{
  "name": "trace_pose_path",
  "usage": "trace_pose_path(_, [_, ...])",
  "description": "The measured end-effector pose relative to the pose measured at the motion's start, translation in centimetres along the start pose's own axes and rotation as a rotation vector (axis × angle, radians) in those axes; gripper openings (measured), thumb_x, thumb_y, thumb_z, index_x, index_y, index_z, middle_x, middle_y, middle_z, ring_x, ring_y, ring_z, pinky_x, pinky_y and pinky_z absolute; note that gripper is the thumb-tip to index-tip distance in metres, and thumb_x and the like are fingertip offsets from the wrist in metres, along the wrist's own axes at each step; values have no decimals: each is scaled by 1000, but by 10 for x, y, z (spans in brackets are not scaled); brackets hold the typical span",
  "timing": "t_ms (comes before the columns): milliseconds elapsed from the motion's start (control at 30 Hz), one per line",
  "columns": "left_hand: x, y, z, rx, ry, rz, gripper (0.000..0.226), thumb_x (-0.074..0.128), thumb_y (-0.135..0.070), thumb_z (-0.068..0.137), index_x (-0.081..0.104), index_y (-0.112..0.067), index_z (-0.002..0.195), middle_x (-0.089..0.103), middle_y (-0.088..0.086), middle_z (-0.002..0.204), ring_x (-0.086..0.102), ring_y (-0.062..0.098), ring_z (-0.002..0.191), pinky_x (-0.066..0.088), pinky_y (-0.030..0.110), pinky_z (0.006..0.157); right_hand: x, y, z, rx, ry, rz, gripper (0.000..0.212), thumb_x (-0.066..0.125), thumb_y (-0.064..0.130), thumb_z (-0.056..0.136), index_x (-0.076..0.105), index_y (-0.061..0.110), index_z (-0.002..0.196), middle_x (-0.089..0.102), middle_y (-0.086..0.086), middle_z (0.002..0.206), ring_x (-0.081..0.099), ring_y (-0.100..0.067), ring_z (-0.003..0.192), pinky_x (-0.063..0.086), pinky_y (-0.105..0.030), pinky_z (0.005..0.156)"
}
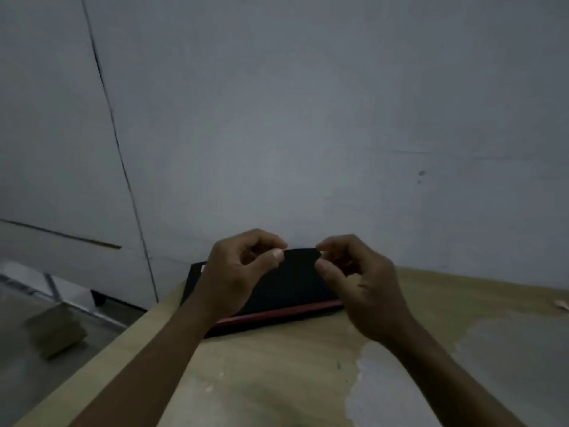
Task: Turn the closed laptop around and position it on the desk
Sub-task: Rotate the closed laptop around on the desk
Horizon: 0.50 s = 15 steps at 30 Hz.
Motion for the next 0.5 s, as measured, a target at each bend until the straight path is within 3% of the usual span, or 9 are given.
trace_pose_path(67, [-3,23,-4,-56,-6,44,23,66,-40,82,75,-24,96,75,1,89,71,26,84,59,47,80,19,-17,-3,74,40,1,17,64,31,89,63,24,104,66,7,84,64,-15,75,53,-26,62])
trace_pose_path(167, [-8,69,-9,-166,-8,104,10,71,-29,87,74,-29,96,75,-4,92,70,15,87,55,26,77,54,-57,-11,161,123,-35,22,61,39,88,62,26,106,65,9,90,63,-11,82,54,-30,69])
trace_pose_path(233, [-8,94,-6,-226,25,173,12,70,-23,89,72,-30,98,73,-6,92,68,8,88,51,19,76,73,-82,-16,216,160,-64,29,59,47,86,62,28,108,64,12,99,62,-5,90,55,-29,76])
trace_pose_path(367, [-10,144,8,-329,112,288,17,71,-28,88,68,-32,104,68,-14,102,63,-1,92,50,21,81,105,-124,-23,302,234,-180,40,59,56,84,59,34,117,57,16,116,51,5,108,49,-26,92])
trace_pose_path(500, [-10,197,30,-429,275,439,36,68,-39,88,62,-34,123,55,-17,122,51,0,110,40,19,90,131,-155,-21,382,303,-314,56,53,63,84,54,35,131,46,14,144,36,-6,132,31,-32,112])
Point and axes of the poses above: each hand's wrist, its own z-axis towards the middle knuckle, its own x-axis out of the palm, y = z × x, the point moved 2 cm from there along z, towards the middle knuckle
